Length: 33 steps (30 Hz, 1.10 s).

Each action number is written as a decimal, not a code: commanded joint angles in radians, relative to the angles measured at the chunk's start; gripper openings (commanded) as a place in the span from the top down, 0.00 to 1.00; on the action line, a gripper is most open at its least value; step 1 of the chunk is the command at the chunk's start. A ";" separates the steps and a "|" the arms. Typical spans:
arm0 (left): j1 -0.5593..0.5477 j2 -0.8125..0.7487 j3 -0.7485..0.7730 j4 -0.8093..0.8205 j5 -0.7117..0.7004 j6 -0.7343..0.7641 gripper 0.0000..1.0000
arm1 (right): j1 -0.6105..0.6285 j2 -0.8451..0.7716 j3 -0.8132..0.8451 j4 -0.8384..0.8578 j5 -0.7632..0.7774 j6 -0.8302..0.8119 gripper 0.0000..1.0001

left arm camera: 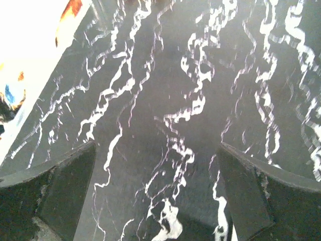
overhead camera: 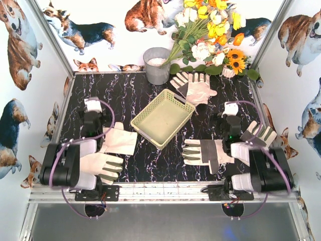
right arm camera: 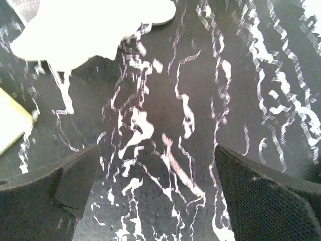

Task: Put the gloves into the storage basket
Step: Adjust the glove at the center of the board.

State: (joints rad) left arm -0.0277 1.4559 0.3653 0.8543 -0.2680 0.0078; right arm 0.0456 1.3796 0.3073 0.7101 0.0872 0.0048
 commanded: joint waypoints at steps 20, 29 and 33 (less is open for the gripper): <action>-0.017 -0.272 0.617 -1.319 0.068 -0.387 0.00 | -0.048 -0.270 0.718 -1.655 -0.150 0.396 0.13; -0.203 -0.334 0.586 -1.337 0.160 -0.431 0.00 | 0.055 -0.134 0.700 -1.760 -0.281 0.424 0.32; -0.264 -0.371 0.562 -1.316 0.196 -0.479 0.00 | 0.066 -0.100 0.676 -1.709 -0.343 0.411 0.41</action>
State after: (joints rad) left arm -0.2443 1.1233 0.9455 -0.4683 -0.1318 -0.4122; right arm 0.1020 1.2621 0.9855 -1.0363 -0.1673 0.4206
